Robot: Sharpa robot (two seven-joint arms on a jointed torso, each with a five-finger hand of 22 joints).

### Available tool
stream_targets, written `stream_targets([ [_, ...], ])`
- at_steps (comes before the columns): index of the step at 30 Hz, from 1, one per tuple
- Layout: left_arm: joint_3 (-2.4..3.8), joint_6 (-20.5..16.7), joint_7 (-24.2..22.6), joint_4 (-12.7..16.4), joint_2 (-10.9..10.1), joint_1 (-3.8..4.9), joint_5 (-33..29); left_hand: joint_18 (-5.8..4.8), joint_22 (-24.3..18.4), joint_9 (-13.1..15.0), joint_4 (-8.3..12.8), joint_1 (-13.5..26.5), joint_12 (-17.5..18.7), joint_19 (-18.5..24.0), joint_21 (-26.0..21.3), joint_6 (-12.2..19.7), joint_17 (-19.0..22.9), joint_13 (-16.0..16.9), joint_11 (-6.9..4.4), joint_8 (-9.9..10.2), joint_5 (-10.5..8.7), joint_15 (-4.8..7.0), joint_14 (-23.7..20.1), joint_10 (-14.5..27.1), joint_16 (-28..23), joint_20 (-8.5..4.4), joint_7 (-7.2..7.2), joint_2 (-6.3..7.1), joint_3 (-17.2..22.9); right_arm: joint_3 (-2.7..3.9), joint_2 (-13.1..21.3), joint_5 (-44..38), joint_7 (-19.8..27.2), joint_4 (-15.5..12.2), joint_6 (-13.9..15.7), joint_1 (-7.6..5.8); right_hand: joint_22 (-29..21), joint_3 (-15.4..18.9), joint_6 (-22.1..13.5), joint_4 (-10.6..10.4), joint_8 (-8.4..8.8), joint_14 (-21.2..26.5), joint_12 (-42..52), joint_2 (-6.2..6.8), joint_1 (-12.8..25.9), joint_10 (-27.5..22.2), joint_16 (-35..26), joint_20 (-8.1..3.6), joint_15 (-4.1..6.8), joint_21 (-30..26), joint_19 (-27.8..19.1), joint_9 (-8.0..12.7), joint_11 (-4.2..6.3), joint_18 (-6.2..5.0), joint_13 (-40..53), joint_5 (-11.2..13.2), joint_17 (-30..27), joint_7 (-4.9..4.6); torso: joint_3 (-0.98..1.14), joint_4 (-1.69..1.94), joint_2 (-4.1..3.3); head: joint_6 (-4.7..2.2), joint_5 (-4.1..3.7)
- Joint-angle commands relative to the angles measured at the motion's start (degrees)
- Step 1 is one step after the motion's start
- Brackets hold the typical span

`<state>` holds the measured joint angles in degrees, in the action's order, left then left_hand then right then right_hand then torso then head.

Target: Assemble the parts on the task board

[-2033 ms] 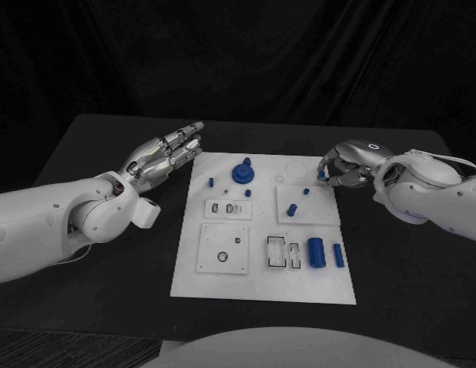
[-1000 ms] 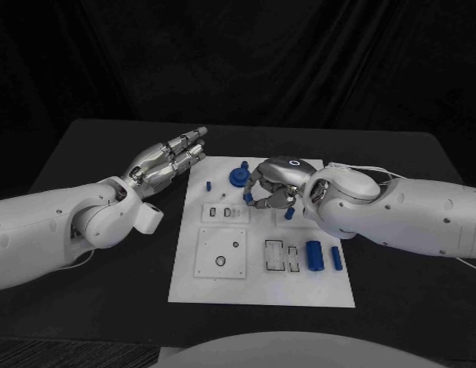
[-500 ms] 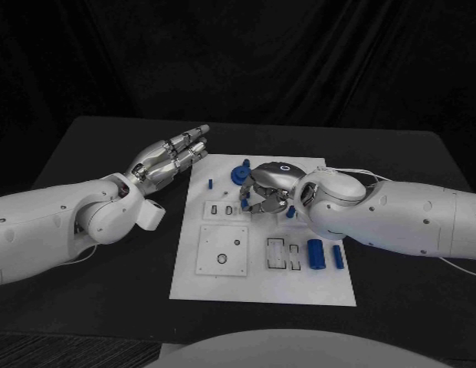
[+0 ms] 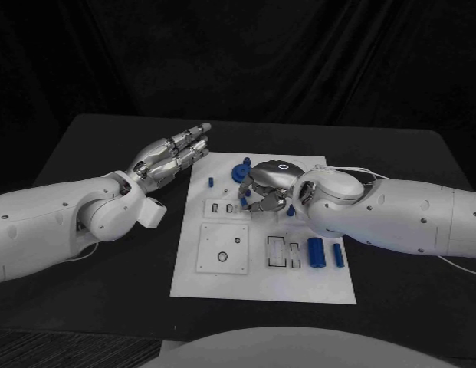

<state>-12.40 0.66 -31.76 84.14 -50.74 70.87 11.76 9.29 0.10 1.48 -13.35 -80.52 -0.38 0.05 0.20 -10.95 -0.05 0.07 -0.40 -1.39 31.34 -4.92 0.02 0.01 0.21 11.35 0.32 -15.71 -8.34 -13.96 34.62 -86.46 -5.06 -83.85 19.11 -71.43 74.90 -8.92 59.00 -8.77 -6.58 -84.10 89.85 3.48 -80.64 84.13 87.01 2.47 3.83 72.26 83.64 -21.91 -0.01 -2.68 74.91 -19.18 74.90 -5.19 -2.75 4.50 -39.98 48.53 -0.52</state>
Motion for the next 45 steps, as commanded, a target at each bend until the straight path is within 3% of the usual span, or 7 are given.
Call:
stream_targets([
  [1,0.05,0.9,-0.9,0.2,0.1,-0.12,0.0,0.93,-0.1,0.0,0.4,-0.4,0.4,0.0,-0.2,0.6,0.1,-0.1,0.46,-0.1,0.20,-0.56,0.0,0.0,-0.2,0.49,0.11,-0.15,0.2,-0.15,0.0,-2.4,-1.5,0.0,-2.1,0.47,10.2,0.3,-1.0,0.0,0.78,-5.0,0.1,0.01,1.3,5.9,-0.1,0.43,-0.52,-0.1,-0.1,0.7,-0.38,-1.01,15.1,1.7,12.1,-0.09,0.01,-0.01,-0.03,0.04,0.08],
  [8,0.05,1.0,-0.9,0.2,0.1,-0.18,0.0,0.93,-0.1,0.0,0.4,-0.4,0.4,0.0,-0.2,0.6,0.1,-0.1,0.46,-0.1,0.20,-0.56,0.0,0.0,-0.2,0.49,0.11,-0.15,0.2,-0.15,-0.1,-2.6,-1.9,0.2,-3.1,0.62,10.1,0.8,-3.2,-0.1,2.34,-4.9,0.1,0.17,2.2,5.9,-0.4,0.51,-0.53,-0.6,-0.3,1.3,-0.37,-1.12,15.1,4.5,11.8,-0.53,-0.02,-0.01,-0.02,0.03,0.03],
  [19,0.05,1.1,-0.8,0.2,0.1,-0.25,0.0,0.94,-0.1,0.0,0.4,-0.4,0.4,0.0,-0.2,0.6,0.1,-0.1,0.48,-0.1,0.20,-0.58,0.0,0.0,-0.2,0.51,0.12,-0.18,0.3,-0.15,-0.3,-2.7,-2.1,0.5,-3.5,0.75,10.1,0.9,-3.8,-0.1,2.69,-5.0,0.1,0.24,2.4,5.9,-0.2,0.50,-0.49,-0.4,-0.2,1.5,-0.33,-1.07,15.1,5.2,11.9,-0.56,0.01,0.00,-0.06,0.20,0.02],
  [26,0.05,1.1,-0.7,0.1,0.2,-0.31,0.0,0.94,-0.1,0.0,0.4,-0.4,0.4,0.0,-0.2,0.6,0.1,-0.1,0.48,-0.1,0.20,-0.58,0.0,0.0,-0.2,0.51,0.12,-0.18,0.3,-0.15,-0.3,-2.7,-1.7,0.6,-3.1,0.80,10.1,2.3,-8.4,-0.3,3.07,-4.9,0.1,0.77,3.5,5.9,-0.5,0.46,-0.45,-0.8,-0.3,3.1,-0.25,-1.13,15.1,10.7,11.7,-0.58,-0.01,-0.01,-0.01,0.17,-0.02],
  [30,0.05,1.1,-0.7,0.1,0.1,-0.33,0.0,0.94,-0.1,0.0,0.4,-0.4,0.4,0.0,-0.2,0.6,0.1,-0.1,0.48,-0.1,0.20,-0.58,0.0,0.0,-0.2,0.51,0.12,-0.18,0.3,-0.15,0.0,-2.7,-1.0,0.6,-1.7,0.82,10.1,4.1,-15.0,-1.8,3.05,-4.9,0.1,1.92,4.9,5.9,-0.5,0.30,-0.23,-0.9,-0.2,5.8,0.05,-1.15,15.1,15.7,11.7,-0.15,0.00,0.01,0.00,0.08,0.08],
  [38,0.05,0.6,-0.4,0.5,-0.4,-0.35,0.0,0.94,-0.1,0.0,0.5,-0.4,0.4,0.0,-0.2,0.5,0.1,-0.1,0.51,-0.1,0.20,-0.63,0.0,0.0,-0.2,0.54,0.14,-0.18,0.4,-0.05,2.0,-2.7,-0.2,-1.9,2.8,0.60,10.0,4.5,-19.5,-6.9,3.03,-4.8,0.1,5.40,4.8,5.9,-0.8,-0.01,0.04,-1.2,-0.3,8.9,0.33,-1.18,15.1,16.4,11.4,0.14,0.06,-0.11,0.30,-0.69,0.30],
  [45,0.08,-1.1,-0.8,1.7,-1.9,-0.23,0.0,1.08,0.0,0.1,1.6,-0.2,0.4,-0.2,0.0,0.1,0.1,-0.1,0.81,-0.2,0.16,-1.03,0.0,0.0,-0.2,1.69,0.52,0.46,0.9,0.06,5.2,0.0,1.3,-6.2,7.9,-2.82,10.0,5.8,-21.2,-8.2,3.13,-4.8,0.1,7.05,5.7,5.9,-1.0,-0.13,0.17,-1.3,-0.4,10.3,0.47,-1.19,15.1,16.3,11.2,0.30,0.15,-0.31,0.83,-1.17,0.25],
])
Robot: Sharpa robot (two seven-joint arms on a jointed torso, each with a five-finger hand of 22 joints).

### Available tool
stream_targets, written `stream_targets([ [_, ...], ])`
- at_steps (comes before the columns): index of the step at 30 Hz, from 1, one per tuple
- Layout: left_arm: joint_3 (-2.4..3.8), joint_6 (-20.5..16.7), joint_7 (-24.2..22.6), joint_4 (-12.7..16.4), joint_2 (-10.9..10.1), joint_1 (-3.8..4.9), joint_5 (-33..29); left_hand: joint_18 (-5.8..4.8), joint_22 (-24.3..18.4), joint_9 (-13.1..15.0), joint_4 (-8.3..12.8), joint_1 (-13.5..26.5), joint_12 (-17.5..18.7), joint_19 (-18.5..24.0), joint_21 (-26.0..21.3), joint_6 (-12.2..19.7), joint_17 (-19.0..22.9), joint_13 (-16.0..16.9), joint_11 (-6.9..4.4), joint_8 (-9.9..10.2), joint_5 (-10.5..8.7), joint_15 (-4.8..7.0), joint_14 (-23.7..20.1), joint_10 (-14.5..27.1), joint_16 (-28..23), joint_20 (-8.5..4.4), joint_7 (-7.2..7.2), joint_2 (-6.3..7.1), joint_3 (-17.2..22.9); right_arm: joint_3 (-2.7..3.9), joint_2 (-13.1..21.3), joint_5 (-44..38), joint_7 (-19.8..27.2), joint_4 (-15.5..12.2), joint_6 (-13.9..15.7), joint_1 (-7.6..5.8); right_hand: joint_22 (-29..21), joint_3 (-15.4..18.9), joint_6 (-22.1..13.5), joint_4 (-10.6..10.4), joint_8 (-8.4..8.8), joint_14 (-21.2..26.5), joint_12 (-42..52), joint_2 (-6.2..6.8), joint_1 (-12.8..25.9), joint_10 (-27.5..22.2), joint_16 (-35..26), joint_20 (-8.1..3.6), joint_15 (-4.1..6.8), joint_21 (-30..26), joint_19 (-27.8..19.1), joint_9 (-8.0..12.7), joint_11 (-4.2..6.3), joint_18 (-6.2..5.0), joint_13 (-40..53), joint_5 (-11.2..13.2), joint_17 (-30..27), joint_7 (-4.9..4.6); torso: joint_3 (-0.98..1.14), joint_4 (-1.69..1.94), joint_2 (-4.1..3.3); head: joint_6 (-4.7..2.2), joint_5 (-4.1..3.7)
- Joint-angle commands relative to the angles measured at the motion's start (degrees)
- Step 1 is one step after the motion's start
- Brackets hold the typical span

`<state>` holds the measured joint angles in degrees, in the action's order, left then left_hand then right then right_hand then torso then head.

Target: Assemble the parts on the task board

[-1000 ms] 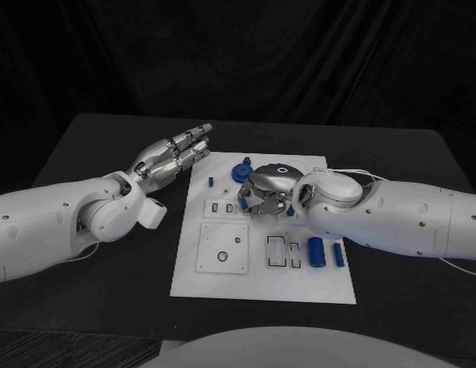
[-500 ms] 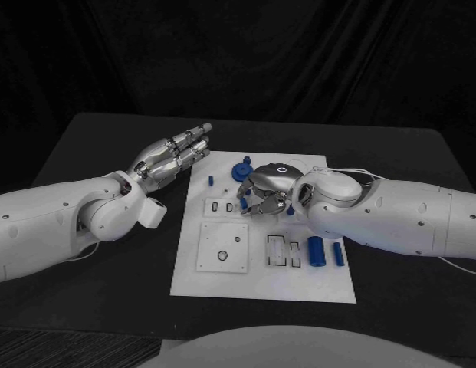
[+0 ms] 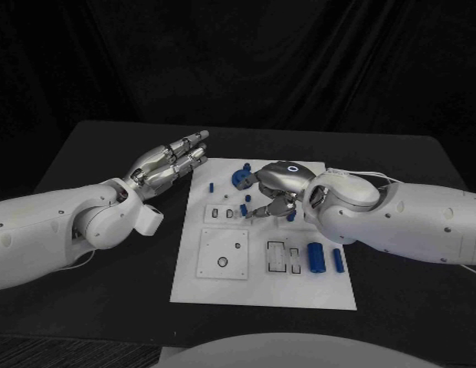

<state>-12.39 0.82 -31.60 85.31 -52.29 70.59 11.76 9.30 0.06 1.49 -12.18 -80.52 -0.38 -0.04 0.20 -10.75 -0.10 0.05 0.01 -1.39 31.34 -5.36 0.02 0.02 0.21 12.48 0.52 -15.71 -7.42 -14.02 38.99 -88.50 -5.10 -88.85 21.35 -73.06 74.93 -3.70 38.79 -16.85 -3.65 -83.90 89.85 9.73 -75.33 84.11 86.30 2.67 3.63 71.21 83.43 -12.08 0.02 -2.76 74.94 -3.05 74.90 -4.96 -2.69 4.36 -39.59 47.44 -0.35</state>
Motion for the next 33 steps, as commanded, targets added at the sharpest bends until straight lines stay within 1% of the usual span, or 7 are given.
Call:
stream_targets([
  [1,0.07,-1.6,-1.1,0.7,-0.6,0.14,0.0,1.08,0.1,0.1,0.7,-0.2,0.4,-0.2,0.0,-0.2,0.1,0.0,0.46,-0.2,0.17,-0.67,0.0,0.0,-0.2,0.72,0.40,0.58,0.0,0.12,1.4,2.8,1.8,-1.8,6.6,-1.93,9.9,0.6,-1.0,-0.1,0.20,-5.0,0.1,0.80,0.4,5.9,-0.3,-0.34,0.36,-0.3,-0.2,0.4,0.44,-1.11,15.1,0.2,11.2,0.08,0.13,-0.21,0.53,-0.18,0.17],
  [8,0.08,-8.3,-1.2,2.6,-1.6,1.64,0.0,1.16,1.5,0.3,2.7,-0.1,0.1,-3.8,2.4,-1.8,-0.9,0.3,3.29,-0.4,-0.23,-3.41,2.1,-0.8,1.8,2.95,1.23,2.39,0.6,0.13,6.4,12.8,5.1,-6.0,10.3,-6.49,10.0,3.8,1.2,-0.1,-0.40,-5.0,0.1,-0.30,2.5,5.9,-0.2,-0.38,0.39,-0.2,-0.2,0.8,0.50,-1.08,15.1,0.2,11.4,0.15,0.64,-0.57,1.98,-0.11,0.87],
  [15,0.10,-17.9,1.6,4.7,-3.0,4.36,5.8,-1.72,7.9,0.5,1.0,-1.5,-7.0,-29.4,17.1,-4.2,-5.6,12.8,10.22,-0.6,-4.05,-7.91,24.8,-25.0,24.6,4.00,2.35,5.56,3.9,-0.05,12.0,24.0,6.8,-7.4,9.5,-8.19,9.9,3.6,3.9,0.1,-1.11,-4.9,0.1,-2.88,3.2,5.9,-0.4,-0.19,0.06,-0.6,-0.4,0.9,0.02,-1.12,15.1,0.2,11.1,-0.55,1.14,-1.67,3.33,-0.03,1.90],
  [23,0.10,-13.3,19.8,4.3,-2.0,9.48,20.0,0.88,14.9,4.2,-1.9,-1.0,-42.1,-50.6,31.6,-28.2,-21.8,42.5,7.07,-5.5,-19.49,0.29,46.5,-47.5,55.8,-1.02,7.86,8.87,4.0,-0.17,15.8,26.5,6.9,-6.4,10.2,-6.57,9.9,3.1,6.1,0.4,-1.90,-4.9,0.1,-4.88,1.7,5.9,-0.3,0.20,-0.34,-0.5,-0.4,1.0,-0.42,-1.12,15.1,0.2,11.2,-1.01,1.95,-3.24,4.80,0.46,2.82],
  [26,0.10,-8.3,29.3,3.1,-0.2,11.01,23.5,0.77,19.6,5.3,-3.9,2.1,-64.3,-53.3,38.4,-31.2,-34.4,62.2,5.87,-9.0,-23.65,1.65,50.3,-58.6,69.7,-2.65,9.28,9.27,2.0,-0.18,16.5,26.8,6.8,-6.0,10.1,-5.39,9.8,3.3,7.2,0.4,-2.30,-4.9,0.1,-5.41,1.4,5.9,-0.4,0.36,-0.51,-0.8,-0.5,1.1,-0.64,-1.18,15.1,0.2,11.1,-1.29,2.17,-3.88,5.33,0.56,3.14],
  [29,0.10,-4.3,36.8,2.3,1.5,11.81,30.0,-0.75,34.2,8.2,-4.2,10.7,-87.3,-57.6,54.4,-36.7,-78.0,86.8,5.99,-15.5,-27.54,2.22,80.3,-85.6,88.1,-3.76,8.89,10.43,-2.5,-0.19,16.8,26.9,6.7,-5.9,9.9,-4.54,9.8,3.2,7.9,0.6,-2.51,-4.9,0.1,-6.19,0.8,5.9,-0.3,0.48,-0.62,-0.8,-0.4,1.1,-0.75,-1.19,15.1,-0.1,11.2,-1.38,2.52,-4.39,5.76,0.80,3.34],
  [33,0.11,-0.5,44.5,1.6,3.6,12.25,37.7,-3.59,61.5,15.5,-3.9,17.4,-89.6,-67.5,75.3,-40.9,-89.9,90.0,3.90,-22.5,-28.50,3.87,90.0,-90.0,89.8,-5.08,6.61,10.65,-6.0,-0.20,17.0,27.0,6.9,-5.7,10.2,-3.67,9.9,3.3,8.5,0.6,-2.68,-5.0,0.1,-6.69,0.7,5.9,-0.2,0.57,-0.68,-0.7,-0.4,1.2,-0.82,-1.18,15.1,-0.5,11.3,-1.45,2.85,-4.86,6.08,1.15,3.21],
])
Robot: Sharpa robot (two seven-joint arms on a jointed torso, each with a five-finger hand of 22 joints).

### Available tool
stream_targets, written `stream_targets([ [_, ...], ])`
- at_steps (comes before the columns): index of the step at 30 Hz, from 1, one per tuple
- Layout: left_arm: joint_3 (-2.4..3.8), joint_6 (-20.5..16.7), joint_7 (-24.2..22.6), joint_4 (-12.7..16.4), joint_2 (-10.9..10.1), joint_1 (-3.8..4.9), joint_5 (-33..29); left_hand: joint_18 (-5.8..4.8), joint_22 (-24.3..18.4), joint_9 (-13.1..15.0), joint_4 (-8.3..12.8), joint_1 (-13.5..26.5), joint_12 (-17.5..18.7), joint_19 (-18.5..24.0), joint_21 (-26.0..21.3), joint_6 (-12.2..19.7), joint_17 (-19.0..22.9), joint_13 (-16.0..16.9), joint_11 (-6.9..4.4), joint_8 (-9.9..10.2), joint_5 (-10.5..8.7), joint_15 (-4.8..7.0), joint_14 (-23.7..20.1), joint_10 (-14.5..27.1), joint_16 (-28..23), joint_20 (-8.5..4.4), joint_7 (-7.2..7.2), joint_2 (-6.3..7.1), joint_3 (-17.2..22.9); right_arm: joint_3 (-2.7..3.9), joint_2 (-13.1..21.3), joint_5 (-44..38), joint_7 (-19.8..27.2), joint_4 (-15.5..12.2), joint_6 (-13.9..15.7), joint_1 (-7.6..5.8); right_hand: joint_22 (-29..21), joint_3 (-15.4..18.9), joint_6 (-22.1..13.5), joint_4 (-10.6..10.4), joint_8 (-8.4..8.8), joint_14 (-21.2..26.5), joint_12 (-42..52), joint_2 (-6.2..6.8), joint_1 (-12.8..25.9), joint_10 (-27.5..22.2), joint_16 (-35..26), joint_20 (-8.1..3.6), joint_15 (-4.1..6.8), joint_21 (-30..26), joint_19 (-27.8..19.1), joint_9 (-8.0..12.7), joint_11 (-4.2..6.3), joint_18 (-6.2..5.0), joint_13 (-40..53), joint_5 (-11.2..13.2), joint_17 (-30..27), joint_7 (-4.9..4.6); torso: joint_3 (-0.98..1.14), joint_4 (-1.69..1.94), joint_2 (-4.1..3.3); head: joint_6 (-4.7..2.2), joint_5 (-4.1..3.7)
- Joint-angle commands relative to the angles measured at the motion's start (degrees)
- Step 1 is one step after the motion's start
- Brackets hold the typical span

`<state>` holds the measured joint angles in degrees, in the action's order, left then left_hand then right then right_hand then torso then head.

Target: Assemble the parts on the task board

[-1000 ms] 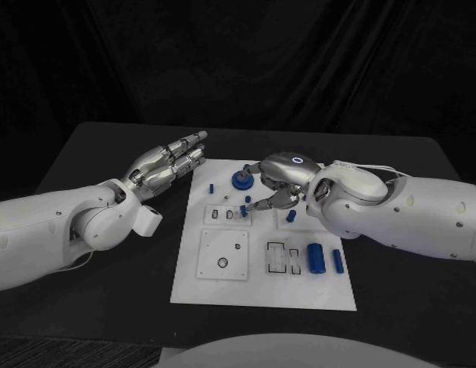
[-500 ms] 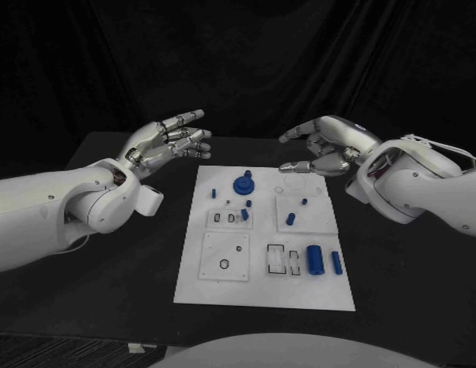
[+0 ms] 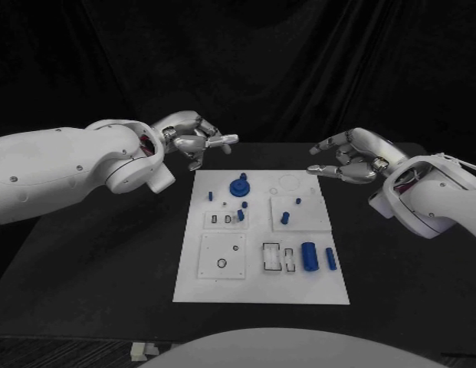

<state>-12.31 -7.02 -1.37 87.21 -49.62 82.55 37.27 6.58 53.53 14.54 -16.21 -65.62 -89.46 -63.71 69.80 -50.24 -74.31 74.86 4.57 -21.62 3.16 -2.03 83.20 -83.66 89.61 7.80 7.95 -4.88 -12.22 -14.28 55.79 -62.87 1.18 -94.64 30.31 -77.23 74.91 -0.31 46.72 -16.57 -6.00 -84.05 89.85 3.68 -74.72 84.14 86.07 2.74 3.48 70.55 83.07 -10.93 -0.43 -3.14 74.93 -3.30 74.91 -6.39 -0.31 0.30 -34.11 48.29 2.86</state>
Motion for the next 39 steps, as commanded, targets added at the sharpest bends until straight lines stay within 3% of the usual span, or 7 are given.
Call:
stream_targets([
  [1,0.03,8.2,16.0,-0.4,1.5,0.36,13.3,-1.12,9.9,3.3,-0.1,3.3,-0.5,-4.9,6.9,-1.9,-15.7,15.1,-0.95,-3.1,-0.21,0.68,6.8,-6.3,0.4,-0.49,-1.01,-0.20,-1.6,0.06,0.2,1.4,0.6,0.2,1.3,0.70,9.9,-0.1,0.8,0.3,-0.41,-4.8,0.1,-0.75,0.0,5.9,0.1,0.51,-0.54,0.0,0.0,0.1,-0.39,-0.78,15.1,-0.3,11.3,-0.03,0.57,-0.96,0.71,0.41,-0.05],
  [4,0.03,11.4,22.3,-1.1,3.6,0.50,15.9,-2.81,20.8,11.1,-0.2,7.1,-0.5,-12.0,13.5,-2.1,-15.7,15.1,-2.54,-9.0,-0.39,2.13,6.8,-6.3,0.4,-1.58,-2.53,-0.85,-3.5,0.06,0.3,1.4,0.7,0.4,1.5,1.35,9.9,0.1,1.3,0.3,-0.59,-4.9,0.1,-0.99,0.1,5.9,0.2,0.55,-0.58,0.0,0.1,0.1,-0.43,-0.79,15.1,-0.5,11.4,-0.07,0.90,-1.43,1.16,0.96,-0.03],
  [9,0.03,15.7,30.0,-2.9,7.2,0.57,17.5,-3.90,26.2,19.2,0.0,7.8,-0.5,-16.1,16.2,-0.7,-15.7,15.1,-3.52,-13.5,-0.27,3.22,6.8,-6.3,0.4,-2.55,-3.56,-2.40,-3.7,0.06,1.0,1.4,1.5,0.3,1.7,2.38,9.9,0.4,2.3,0.3,-0.90,-4.9,0.1,-1.36,0.0,5.9,0.2,0.63,-0.66,0.0,0.1,0.1,-0.55,-0.79,15.1,-0.8,11.4,-0.16,1.37,-1.94,1.69,1.71,-0.36],
  [19,0.01,18.0,37.2,-8.6,14.3,0.22,18.1,-4.04,27.0,22.4,2.8,3.4,-0.5,-16.7,16.4,0.5,-15.7,15.1,-3.70,-11.2,1.52,3.45,6.8,-6.3,0.4,-2.79,-3.58,-3.47,-0.3,0.06,2.2,1.4,2.6,-0.2,1.9,3.87,9.9,0.8,3.4,1.4,-0.76,-4.9,0.1,-1.76,-1.7,5.9,0.2,0.81,-0.82,0.0,0.1,0.5,-0.74,-0.82,15.1,-3.4,11.4,-0.28,1.63,-2.04,2.07,1.71,0.34],
  [21,0.01,18.0,38.2,-9.1,15.4,0.01,18.1,-4.08,27.2,22.5,2.8,3.4,-0.5,-16.8,16.4,0.4,-15.7,15.1,-3.70,-11.1,1.65,3.46,6.8,-6.3,0.4,-2.80,-3.59,-3.54,-0.2,0.06,2.3,1.4,2.6,-0.4,1.8,3.97,9.9,0.9,3.4,1.5,-0.76,-4.9,0.1,-1.76,-1.9,5.9,0.3,0.81,-0.83,0.0,0.2,0.5,-0.75,-0.82,15.1,-3.4,11.5,-0.28,1.81,-2.07,2.08,1.71,0.48],
  [29,0.01,17.5,41.9,-10.4,17.5,-1.37,19.0,-4.47,28.8,24.0,2.3,4.9,-0.5,-18.6,17.1,-1.3,-15.7,15.1,-4.18,-9.5,1.97,3.95,6.8,-6.3,0.4,-3.16,-4.03,-3.78,0.4,0.06,2.2,0.2,2.6,-0.4,1.7,4.09,9.8,0.9,3.7,1.8,-0.78,-4.9,0.1,-1.82,-2.4,5.9,0.2,0.82,-0.83,-0.1,0.2,0.5,-0.77,-0.84,15.1,-3.5,11.5,-0.27,2.15,-2.27,2.13,1.71,0.95],
  [39,0.01,16.6,42.1,-11.6,18.1,-3.71,20.8,-4.43,28.7,24.7,2.7,5.0,-0.5,-18.6,16.9,-2.1,-15.7,15.1,-4.48,-7.8,2.67,4.31,6.8,-6.3,0.4,-3.53,-4.28,-3.86,1.2,0.06,2.3,0.0,2.3,-0.5,1.3,4.23,9.8,0.8,3.7,1.8,-0.78,-4.9,0.1,-1.90,-2.4,5.9,0.2,0.82,-0.84,-0.2,0.1,0.5,-0.78,-0.85,15.1,-3.6,11.4,-0.28,2.19,-2.20,2.43,1.71,0.90],
])
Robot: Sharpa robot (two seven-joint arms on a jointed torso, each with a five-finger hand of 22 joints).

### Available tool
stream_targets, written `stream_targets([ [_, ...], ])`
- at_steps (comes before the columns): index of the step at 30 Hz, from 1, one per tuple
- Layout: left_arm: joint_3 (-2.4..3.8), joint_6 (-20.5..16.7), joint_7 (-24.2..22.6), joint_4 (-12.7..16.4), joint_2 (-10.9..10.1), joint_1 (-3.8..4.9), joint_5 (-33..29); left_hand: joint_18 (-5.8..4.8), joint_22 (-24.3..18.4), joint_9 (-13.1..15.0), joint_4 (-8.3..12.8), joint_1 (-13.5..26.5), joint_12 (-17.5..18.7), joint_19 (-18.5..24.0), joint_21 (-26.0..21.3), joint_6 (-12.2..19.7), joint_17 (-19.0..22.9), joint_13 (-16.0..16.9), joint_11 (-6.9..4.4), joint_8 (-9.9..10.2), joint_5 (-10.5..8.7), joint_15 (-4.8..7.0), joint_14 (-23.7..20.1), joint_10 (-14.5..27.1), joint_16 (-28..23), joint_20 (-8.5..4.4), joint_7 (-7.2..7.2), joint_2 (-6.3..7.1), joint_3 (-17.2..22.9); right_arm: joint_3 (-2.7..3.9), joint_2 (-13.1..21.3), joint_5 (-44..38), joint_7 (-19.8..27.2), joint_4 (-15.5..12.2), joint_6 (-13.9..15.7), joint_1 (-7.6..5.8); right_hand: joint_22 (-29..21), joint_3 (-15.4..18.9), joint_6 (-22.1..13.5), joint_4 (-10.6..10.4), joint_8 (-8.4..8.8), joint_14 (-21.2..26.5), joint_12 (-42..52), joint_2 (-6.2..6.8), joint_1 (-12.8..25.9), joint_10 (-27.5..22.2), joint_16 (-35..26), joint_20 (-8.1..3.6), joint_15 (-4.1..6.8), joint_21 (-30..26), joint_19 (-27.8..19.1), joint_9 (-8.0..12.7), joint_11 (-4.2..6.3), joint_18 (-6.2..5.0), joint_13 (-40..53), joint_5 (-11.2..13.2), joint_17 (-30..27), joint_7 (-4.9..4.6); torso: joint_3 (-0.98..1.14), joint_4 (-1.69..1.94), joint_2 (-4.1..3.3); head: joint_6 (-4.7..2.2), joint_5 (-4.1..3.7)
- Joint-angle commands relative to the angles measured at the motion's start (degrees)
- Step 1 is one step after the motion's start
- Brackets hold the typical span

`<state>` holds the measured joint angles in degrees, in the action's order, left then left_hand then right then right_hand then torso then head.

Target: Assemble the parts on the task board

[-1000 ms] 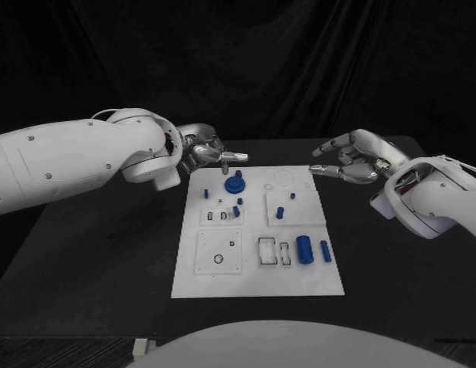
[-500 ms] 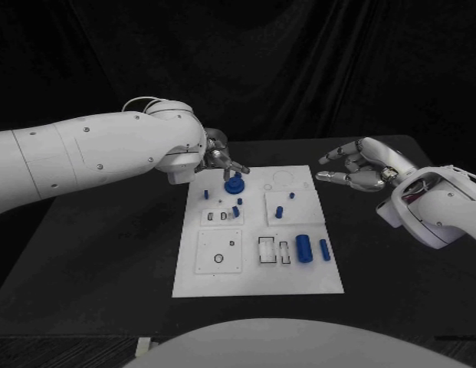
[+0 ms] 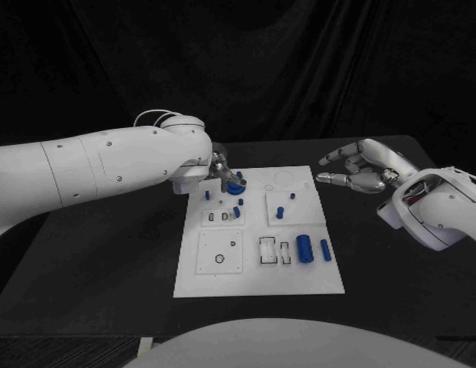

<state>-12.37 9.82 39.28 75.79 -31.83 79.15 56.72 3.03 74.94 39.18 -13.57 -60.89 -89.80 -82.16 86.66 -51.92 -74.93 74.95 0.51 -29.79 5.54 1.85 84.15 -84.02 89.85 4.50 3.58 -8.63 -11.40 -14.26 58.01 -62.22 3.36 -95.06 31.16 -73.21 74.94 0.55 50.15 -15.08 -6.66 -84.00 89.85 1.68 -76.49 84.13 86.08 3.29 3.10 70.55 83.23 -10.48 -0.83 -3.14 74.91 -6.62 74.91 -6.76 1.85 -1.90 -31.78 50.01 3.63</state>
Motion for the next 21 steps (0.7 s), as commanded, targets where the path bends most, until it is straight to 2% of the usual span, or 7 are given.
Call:
stream_targets([
  [1,0.06,-0.3,1.4,-0.3,0.4,-0.40,1.4,-0.87,7.3,0.1,0.0,0.3,-0.2,-0.2,0.0,-0.4,-15.1,15.1,-0.42,0.3,0.29,0.44,5.8,-6.0,0.2,-0.22,0.09,-0.12,0.4,0.04,0.1,-0.7,0.1,-0.1,0.5,0.23,9.8,0.0,0.3,0.3,-0.12,-5.0,0.1,0.04,-0.7,5.9,0.2,0.27,-0.47,-0.2,0.0,0.1,-0.40,-0.87,15.1,-0.3,11.4,0.08,0.04,0.00,0.14,-0.01,0.16],
  [11,0.06,-1.0,-0.2,-1.7,1.8,-2.67,1.6,-0.62,6.4,0.4,0.3,0.2,-0.2,0.7,-0.5,-0.5,-15.1,15.1,-0.40,1.8,0.89,0.47,5.8,-6.0,0.2,-0.32,0.15,-0.46,1.1,0.04,-0.2,-0.7,0.1,0.2,-0.2,0.86,9.7,0.0,0.4,0.2,-0.09,-4.9,0.1,-0.26,-0.7,5.9,0.0,0.28,-0.49,-0.4,-0.1,0.1,-0.44,-0.91,15.1,-0.7,11.3,0.05,0.16,-0.02,0.31,-0.01,0.04],
  [21,0.06,-2.1,-1.3,-2.4,2.3,-4.06,1.6,-0.48,5.9,0.7,0.5,0.1,-0.2,1.3,-0.8,-0.9,-15.1,15.1,-0.40,2.2,1.02,0.45,5.8,-6.0,0.2,-0.32,0.12,-0.49,1.4,0.04,-0.1,-0.7,0.1,0.5,-0.7,1.33,9.7,0.0,0.4,0.2,-0.08,-4.9,0.1,-0.36,-0.7,5.9,0.0,0.29,-0.51,-0.4,-0.1,0.1,-0.47,-0.91,15.1,-0.8,11.3,0.04,0.25,-0.03,0.48,-0.01,0.32],
])
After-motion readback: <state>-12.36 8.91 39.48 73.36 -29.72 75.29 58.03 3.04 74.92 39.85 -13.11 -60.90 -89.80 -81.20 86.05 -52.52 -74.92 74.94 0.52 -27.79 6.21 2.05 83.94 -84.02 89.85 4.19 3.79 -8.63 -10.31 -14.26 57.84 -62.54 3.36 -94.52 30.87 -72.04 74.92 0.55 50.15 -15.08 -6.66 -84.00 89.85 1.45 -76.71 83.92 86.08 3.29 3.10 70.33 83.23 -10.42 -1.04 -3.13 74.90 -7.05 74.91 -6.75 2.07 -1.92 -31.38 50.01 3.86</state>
